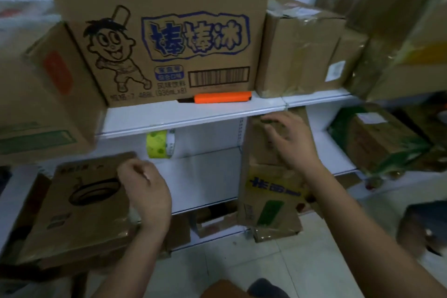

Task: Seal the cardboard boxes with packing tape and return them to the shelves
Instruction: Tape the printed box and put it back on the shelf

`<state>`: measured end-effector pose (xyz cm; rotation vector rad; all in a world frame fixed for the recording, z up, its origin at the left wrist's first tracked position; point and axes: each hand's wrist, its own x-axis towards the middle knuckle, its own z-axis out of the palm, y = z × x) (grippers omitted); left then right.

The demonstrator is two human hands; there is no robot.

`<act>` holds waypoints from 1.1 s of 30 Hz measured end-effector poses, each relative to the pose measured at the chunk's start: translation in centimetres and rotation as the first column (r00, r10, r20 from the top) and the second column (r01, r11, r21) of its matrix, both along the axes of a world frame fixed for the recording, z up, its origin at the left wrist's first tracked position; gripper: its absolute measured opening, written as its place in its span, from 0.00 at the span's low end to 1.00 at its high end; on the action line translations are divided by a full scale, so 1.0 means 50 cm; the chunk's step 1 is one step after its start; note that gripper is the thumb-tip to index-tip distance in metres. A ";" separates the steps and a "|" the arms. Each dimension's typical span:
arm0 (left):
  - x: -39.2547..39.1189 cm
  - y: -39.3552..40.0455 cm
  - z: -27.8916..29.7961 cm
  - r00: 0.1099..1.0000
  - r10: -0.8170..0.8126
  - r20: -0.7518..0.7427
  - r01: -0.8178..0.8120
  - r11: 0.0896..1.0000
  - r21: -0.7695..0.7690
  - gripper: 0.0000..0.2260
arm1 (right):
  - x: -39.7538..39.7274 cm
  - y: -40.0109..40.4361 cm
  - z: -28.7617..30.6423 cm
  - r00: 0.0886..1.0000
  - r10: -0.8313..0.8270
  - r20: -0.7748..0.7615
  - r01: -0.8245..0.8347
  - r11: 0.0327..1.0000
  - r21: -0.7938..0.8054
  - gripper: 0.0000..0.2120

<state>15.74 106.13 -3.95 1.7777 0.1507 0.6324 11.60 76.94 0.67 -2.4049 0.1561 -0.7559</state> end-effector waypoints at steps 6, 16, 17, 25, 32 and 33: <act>-0.102 -0.198 -0.017 0.701 -0.713 0.006 0.540 0.536 0.649 0.11 | -0.118 -0.094 -0.110 0.925 -0.255 -0.283 0.247 0.967 -0.065 0.20; -0.059 -0.388 -0.005 0.677 -0.554 -0.485 0.525 -0.098 0.845 0.26 | -0.143 -0.098 -0.129 0.929 -0.118 -0.352 0.253 0.894 0.369 0.32; -0.069 -0.390 -0.008 0.695 -0.514 -0.502 0.534 -0.097 0.840 0.26 | -0.143 -0.096 -0.128 0.914 -0.156 -0.374 0.312 0.860 0.403 0.34; -0.158 -0.414 -0.009 0.715 -0.445 -0.540 0.526 -0.166 0.834 0.28 | -0.187 -0.146 -0.130 0.935 -0.160 -0.317 0.296 0.844 0.448 0.20; -0.205 -0.388 -0.023 0.704 -0.606 -0.371 0.486 0.029 0.874 0.29 | -0.240 -0.167 -0.130 0.957 -0.089 -0.277 0.223 0.834 0.505 0.14; -0.201 -0.381 -0.017 0.699 -0.609 -0.374 0.542 0.110 0.833 0.32 | -0.242 -0.170 -0.127 0.957 -0.074 -0.280 0.215 0.830 0.515 0.14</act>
